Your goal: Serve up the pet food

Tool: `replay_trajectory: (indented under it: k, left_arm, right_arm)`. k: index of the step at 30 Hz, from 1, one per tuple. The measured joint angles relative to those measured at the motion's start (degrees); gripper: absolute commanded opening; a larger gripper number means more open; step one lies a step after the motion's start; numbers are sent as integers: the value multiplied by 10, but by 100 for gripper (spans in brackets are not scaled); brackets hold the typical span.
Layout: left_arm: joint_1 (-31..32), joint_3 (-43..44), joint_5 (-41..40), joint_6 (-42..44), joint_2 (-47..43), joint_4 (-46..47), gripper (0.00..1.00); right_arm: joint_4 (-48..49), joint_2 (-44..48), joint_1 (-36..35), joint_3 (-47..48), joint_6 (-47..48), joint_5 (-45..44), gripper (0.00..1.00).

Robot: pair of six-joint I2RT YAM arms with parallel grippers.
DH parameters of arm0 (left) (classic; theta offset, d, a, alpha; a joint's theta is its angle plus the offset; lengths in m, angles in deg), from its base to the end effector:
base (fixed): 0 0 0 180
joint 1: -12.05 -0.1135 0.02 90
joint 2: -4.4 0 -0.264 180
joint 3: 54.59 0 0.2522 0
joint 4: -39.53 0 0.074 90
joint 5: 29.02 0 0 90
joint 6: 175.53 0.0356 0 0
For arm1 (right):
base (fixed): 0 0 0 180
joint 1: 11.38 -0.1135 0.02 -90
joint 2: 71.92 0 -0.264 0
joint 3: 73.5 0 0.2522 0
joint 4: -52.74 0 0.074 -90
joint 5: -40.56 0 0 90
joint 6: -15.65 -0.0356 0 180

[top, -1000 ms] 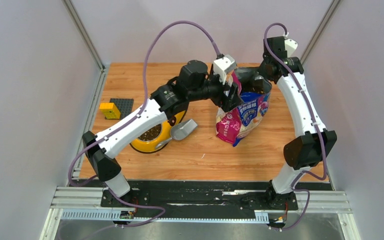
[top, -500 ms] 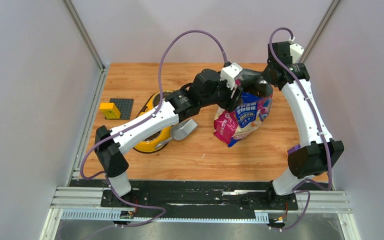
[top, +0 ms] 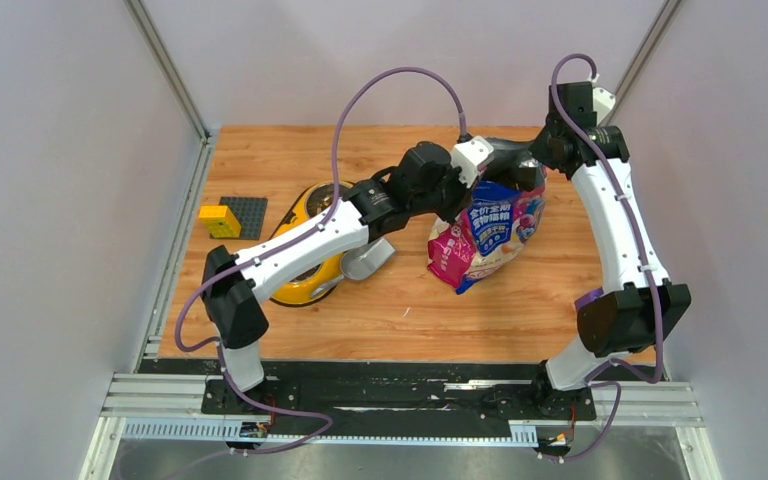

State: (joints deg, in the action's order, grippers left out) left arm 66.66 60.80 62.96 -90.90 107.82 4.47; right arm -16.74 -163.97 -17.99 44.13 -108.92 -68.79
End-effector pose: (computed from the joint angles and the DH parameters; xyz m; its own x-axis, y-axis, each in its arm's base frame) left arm 0.2473 -0.3503 0.3796 -0.3041 0.2666 -0.9146 0.8082 0.5804 -0.0996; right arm 0.3336 0.0268 0.4116 -0.4942 0.4817 -0.7237 0.4967 0.8397 0.2197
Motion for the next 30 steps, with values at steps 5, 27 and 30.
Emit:
replay_trajectory:
  k: [5,27,30]
  left_arm:
    - [-9,10,-2,10,3,-15,0]
    - [-175,-14,201,52,-42,-13,64]
    - [-185,20,228,60,-42,-30,66]
  right_arm:
    - [0,9,10,-8,12,7,0]
    - [7,97,22,-55,62,100,59]
    - [14,98,25,-39,89,142,69]
